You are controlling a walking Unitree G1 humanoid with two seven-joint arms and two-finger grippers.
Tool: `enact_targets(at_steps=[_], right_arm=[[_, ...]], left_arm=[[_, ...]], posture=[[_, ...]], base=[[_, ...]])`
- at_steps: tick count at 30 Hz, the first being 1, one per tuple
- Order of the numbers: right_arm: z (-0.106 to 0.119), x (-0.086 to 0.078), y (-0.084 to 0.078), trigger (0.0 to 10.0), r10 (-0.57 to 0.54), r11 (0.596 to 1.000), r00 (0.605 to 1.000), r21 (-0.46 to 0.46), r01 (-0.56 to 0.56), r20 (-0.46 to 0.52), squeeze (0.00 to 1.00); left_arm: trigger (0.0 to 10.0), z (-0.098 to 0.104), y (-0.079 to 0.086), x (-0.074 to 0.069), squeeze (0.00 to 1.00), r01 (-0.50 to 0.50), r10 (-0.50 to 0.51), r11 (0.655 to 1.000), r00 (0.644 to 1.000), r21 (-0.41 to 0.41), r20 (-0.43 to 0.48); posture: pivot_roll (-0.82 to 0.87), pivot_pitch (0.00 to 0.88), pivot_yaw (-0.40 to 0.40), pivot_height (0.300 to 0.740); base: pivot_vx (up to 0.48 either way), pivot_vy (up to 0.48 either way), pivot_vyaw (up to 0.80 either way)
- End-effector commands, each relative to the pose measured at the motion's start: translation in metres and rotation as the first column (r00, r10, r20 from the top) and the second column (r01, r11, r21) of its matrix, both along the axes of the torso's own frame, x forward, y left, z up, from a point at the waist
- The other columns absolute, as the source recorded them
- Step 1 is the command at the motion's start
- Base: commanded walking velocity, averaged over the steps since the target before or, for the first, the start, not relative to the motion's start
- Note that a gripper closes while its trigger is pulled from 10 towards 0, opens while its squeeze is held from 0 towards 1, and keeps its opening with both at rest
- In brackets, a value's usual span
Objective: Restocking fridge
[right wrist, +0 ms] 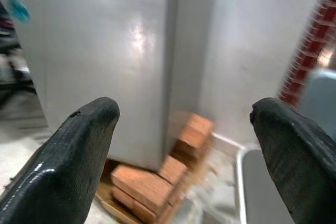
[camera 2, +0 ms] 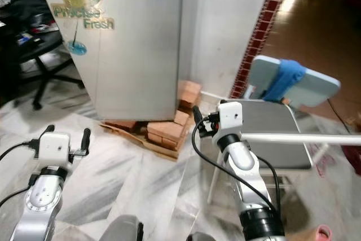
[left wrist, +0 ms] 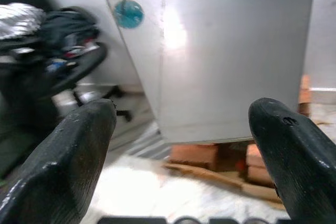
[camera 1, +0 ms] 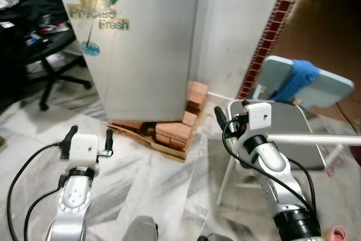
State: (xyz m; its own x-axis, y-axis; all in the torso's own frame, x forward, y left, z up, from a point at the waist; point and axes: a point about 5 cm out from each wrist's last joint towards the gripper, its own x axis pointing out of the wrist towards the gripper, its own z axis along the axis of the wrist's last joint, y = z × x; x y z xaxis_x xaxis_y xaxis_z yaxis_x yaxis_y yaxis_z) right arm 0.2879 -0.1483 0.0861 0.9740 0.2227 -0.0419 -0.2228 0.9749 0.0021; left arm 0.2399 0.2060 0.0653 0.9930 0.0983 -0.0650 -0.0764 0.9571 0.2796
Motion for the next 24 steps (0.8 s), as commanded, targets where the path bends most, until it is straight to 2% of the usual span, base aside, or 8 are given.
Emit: enact_targets(at_steps=[1, 6, 11, 20, 24], right_arm=[[-0.005, 0.0, 0.0, 10.0, -0.025, 1.0, 1.0, -0.011, 0.025, -0.002, 0.0], [-0.013, -0.001, 0.0, 10.0, -0.046, 0.999, 0.999, 0.008, 0.046, -0.022, 0.0], [-0.008, 0.001, 0.007, 10.0, -0.028, 1.0, 0.999, 0.008, 0.028, 0.016, 0.0], [-0.004, 0.006, 0.006, 10.0, -0.027, 0.999, 0.998, -0.028, 0.029, 0.061, 0.0], [-0.004, 0.005, 0.003, 10.0, -0.04, 0.999, 0.997, -0.028, 0.042, 0.062, 0.0]], left_arm=[[10.0, -0.001, -0.002, 0.002, 0.0, 0.0, 0.0, 1.0, 1.0, -0.016, -0.004], [10.0, -0.012, -0.009, -0.003, 0.0, 0.027, -0.028, 0.999, 0.999, -0.035, -0.021], [10.0, -0.011, -0.008, 0.002, 0.0, -0.002, 0.002, 0.999, 1.0, -0.048, -0.003], [10.0, -0.001, -0.025, 0.007, 0.0, 0.058, -0.053, 0.994, 0.997, -0.092, 0.054], [10.0, 0.003, -0.024, 0.008, 0.0, 0.041, -0.034, 0.996, 0.996, -0.077, 0.087]], posture=[[0.13, 0.067, -0.041, 0.74], [0.12, 0.048, -0.033, 0.74], [0.12, 0.033, -0.024, 0.74], [0.11, 0.042, -0.031, 0.74], [0.11, 0.049, -0.033, 0.74]], base=[[0.0, 0.48, -0.8], [0.0, 0.48, -0.8], [0.0, 0.48, -0.63], [0.0, 0.48, 0.0], [0.0, 0.48, 0.0]])
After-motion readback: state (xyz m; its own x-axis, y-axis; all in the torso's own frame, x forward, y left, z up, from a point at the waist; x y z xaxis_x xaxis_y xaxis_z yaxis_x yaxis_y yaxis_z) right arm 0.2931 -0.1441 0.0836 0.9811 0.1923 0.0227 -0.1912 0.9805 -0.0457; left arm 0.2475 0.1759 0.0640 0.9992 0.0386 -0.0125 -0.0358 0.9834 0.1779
